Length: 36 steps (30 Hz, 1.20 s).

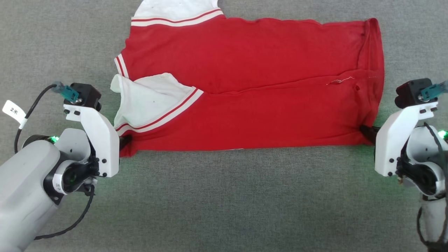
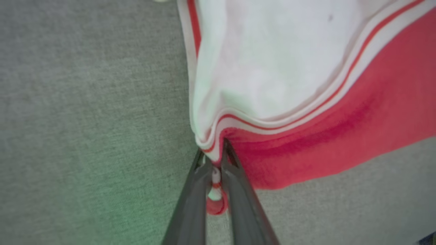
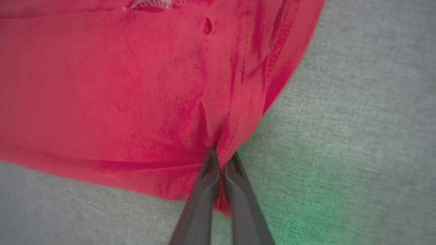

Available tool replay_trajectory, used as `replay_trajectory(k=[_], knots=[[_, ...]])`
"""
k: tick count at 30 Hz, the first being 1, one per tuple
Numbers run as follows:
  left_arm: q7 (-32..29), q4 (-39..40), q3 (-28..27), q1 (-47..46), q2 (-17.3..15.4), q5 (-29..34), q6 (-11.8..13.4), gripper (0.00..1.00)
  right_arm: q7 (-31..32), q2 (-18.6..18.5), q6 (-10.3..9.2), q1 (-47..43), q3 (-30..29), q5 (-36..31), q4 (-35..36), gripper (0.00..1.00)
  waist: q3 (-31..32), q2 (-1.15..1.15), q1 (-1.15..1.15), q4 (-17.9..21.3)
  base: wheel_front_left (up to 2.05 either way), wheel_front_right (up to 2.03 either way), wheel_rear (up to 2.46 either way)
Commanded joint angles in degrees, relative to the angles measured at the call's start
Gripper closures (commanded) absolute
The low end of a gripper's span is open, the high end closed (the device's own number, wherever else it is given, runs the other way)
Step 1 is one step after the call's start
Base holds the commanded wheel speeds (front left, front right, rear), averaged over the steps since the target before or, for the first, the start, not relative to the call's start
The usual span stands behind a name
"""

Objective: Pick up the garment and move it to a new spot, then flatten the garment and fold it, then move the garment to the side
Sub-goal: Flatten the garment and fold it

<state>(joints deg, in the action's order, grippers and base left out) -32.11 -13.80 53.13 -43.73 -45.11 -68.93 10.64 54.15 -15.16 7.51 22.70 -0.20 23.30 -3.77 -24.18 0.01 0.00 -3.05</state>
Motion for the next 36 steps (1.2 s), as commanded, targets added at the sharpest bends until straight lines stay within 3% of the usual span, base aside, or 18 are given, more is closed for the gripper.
replay_trajectory(k=[1, 7, 15, 20, 25, 26, 27, 28, 29, 31, 36], knots=[[-0.9, -0.5, 1.4, 2.6, 0.3, -0.8, 0.6, 1.00, 1.8, -0.3, -0.05, -2.4, 0.8, 0.5, -1.2, 1.00, 0.3, -0.01, 0.00, -0.1, 0.00, 0.00, 0.00], [-2.4, 7.1, -0.3, 3.2, -4.8, -1.5, 3.6, 1.00, 6.2, -3.9, -0.05, -4.4, -1.7, 2.9, 7.0, 1.00, 1.6, -0.01, 0.00, -0.7, 0.00, 0.00, 0.00], [-3.8, 22.4, -1.2, 8.2, -12.3, -2.9, 11.9, 1.00, 15.1, -4.3, -0.05, -11.6, -6.9, 5.5, 20.2, 1.00, 2.4, -0.01, 0.00, -1.3, 0.00, 0.00, 0.00], [-2.6, 27.5, -0.9, 12.2, -13.6, -4.3, 15.7, 1.00, 18.1, -2.1, -0.05, -16.1, -10.3, 5.2, 24.2, 1.00, 2.0, -0.01, 0.00, -1.3, 0.00, 0.00, 0.00], [-2.6, 26.1, 0.3, 14.0, -11.8, -4.6, 15.6, 1.00, 16.9, 0.6, -0.04, -17.7, -10.1, 4.6, 22.6, 1.00, 1.6, -0.01, 0.00, -1.0, 0.00, 0.00, 0.00], [-2.9, 25.0, 0.7, 14.2, -11.5, -4.5, 15.4, 0.74, 16.2, 1.0, -0.04, -17.8, -9.9, 4.2, 21.6, 1.00, 1.5, -0.01, 0.00, -1.0, 0.00, 0.00, 0.00], [-3.1, 24.0, 1.1, 14.1, -11.0, -4.3, 15.0, 0.60, 15.1, 1.1, -0.04, -17.7, -9.3, 3.5, 20.6, 0.95, 1.4, -0.01, 0.00, -0.9, 0.00, 0.00, 0.00], [-3.0, 23.1, 1.3, 13.8, -10.5, -4.1, 14.5, 0.18, 14.2, 1.2, -0.04, -17.7, -8.7, 3.1, 19.8, 0.70, 1.4, -0.01, 0.00, -0.8, 0.00, 0.00, 0.00], [-2.8, 22.2, 1.2, 13.5, -9.9, -4.2, 14.2, 0.00, 13.3, 1.1, -0.04, -17.7, -8.0, 2.7, 18.8, 0.53, 1.4, -0.01, 0.00, -0.7, 0.00, 0.00, 0.00], [-2.7, 20.9, 0.9, 12.7, -9.8, -4.2, 13.8, 0.00, 11.1, 1.4, -0.05, -17.3, -7.9, 1.5, 17.5, 0.00, 1.4, -0.01, 0.00, -0.4, 0.00, 0.00, 0.00], [-3.2, 22.7, -0.9, 11.3, -12.5, -4.8, 14.4, 0.00, 6.8, 2.1, -0.04, -16.9, -8.3, 0.8, 17.9, 0.00, 2.2, -0.01, 0.00, 0.7, 0.00, 0.00, 0.00]])
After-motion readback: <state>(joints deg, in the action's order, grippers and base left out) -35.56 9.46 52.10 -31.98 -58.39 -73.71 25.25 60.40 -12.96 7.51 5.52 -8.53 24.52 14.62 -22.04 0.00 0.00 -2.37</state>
